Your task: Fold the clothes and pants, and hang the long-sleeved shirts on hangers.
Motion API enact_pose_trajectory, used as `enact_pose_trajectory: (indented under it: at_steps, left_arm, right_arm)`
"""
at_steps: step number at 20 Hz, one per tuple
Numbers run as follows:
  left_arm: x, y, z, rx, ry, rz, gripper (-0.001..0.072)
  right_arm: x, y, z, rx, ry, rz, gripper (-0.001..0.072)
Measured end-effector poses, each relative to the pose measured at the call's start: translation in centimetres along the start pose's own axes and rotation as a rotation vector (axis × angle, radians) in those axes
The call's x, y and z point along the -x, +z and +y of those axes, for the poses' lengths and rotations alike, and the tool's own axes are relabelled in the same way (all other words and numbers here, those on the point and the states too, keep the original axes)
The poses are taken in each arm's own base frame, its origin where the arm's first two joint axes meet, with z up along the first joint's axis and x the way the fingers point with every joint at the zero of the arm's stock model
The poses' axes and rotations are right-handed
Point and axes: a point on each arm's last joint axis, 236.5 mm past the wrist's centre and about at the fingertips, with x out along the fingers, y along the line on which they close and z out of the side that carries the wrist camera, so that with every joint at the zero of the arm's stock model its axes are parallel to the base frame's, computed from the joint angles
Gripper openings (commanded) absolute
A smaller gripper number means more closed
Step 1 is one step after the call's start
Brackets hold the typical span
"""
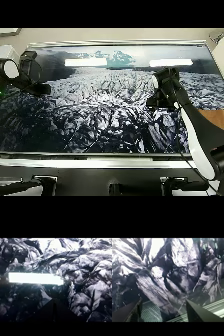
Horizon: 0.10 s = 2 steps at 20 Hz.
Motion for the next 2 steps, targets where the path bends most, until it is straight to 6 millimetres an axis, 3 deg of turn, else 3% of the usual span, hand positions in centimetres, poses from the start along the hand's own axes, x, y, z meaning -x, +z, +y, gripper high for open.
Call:
enact_pose_trajectory:
  at_steps: [2]
  left_arm:
    - [0.00,0.00,0.00,0.000,0.000,0.000,0.0030]
  right_arm:
    - [0.00,-0.02,-0.01,0.000,0.000,0.001,0.0624]
